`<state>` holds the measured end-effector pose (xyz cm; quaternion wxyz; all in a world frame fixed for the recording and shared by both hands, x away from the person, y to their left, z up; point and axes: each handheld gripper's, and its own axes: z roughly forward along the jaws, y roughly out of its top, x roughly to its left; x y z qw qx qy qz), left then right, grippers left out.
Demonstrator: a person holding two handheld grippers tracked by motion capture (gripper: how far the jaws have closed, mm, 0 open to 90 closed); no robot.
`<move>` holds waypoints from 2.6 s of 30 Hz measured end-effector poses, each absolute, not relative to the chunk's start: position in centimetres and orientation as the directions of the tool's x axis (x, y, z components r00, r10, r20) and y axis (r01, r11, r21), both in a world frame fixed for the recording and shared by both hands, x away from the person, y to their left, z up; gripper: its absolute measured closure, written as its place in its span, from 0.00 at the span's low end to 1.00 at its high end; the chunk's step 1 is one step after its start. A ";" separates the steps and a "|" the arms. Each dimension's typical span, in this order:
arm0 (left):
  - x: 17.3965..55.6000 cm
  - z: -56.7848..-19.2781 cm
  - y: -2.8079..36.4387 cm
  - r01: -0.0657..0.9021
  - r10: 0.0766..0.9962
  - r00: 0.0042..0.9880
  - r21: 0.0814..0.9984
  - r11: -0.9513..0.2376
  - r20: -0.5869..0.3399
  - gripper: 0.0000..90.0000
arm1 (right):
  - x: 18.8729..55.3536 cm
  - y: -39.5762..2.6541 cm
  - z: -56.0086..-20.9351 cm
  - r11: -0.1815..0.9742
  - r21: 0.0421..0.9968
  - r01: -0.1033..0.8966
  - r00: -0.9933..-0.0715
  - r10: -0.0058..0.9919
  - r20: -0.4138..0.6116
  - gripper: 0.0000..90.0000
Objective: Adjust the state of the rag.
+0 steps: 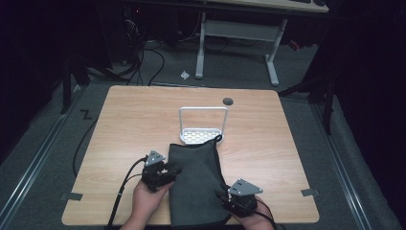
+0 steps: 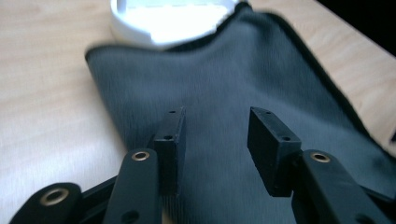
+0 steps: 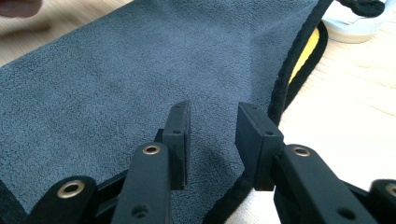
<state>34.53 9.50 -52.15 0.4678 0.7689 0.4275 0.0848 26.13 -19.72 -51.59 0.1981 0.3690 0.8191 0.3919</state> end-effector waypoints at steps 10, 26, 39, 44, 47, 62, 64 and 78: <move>33.4 -53.4 8.6 0.585 0.694 0.679 0.748 -0.314 -0.240 0.80 | 28.2 -19.3 -50.5 0.425 0.797 0.429 -0.648 0.760 -0.057 0.92; 32.1 -53.7 8.6 0.586 0.603 0.737 0.734 -0.343 -0.307 0.76 | 32.3 -19.7 -52.7 0.453 0.707 0.543 -0.612 0.790 -0.036 0.88; 32.7 -52.3 9.9 0.594 0.623 0.713 0.750 -0.292 -0.322 0.70 | 29.6 -21.4 -52.9 0.436 0.718 0.542 -0.640 0.768 0.016 0.83; 36.4 -51.6 10.4 0.620 0.714 0.623 0.759 -0.200 -0.321 0.55 | 29.7 -21.5 -52.9 0.443 0.719 0.535 -0.649 0.761 0.014 0.82; 38.5 -51.9 9.4 0.650 0.728 0.592 0.738 -0.179 -0.346 0.48 | 29.6 -21.5 -52.9 0.446 0.722 0.529 -0.649 0.761 0.005 0.81; 40.8 -53.8 7.9 0.674 0.750 0.570 0.713 -0.192 -0.337 0.88 | 29.6 -21.7 -53.0 0.438 0.724 0.533 -0.657 0.754 0.028 0.77; 40.9 -54.3 8.8 0.706 0.717 0.551 0.696 -0.127 -0.428 0.89 | 29.6 -21.8 -52.9 0.434 0.723 0.538 -0.659 0.751 0.039 0.74; 40.1 -54.2 8.3 0.658 0.739 0.577 0.734 -0.167 -0.349 0.88 | 32.0 -22.8 -50.6 0.343 0.759 0.554 -0.564 0.825 0.040 0.58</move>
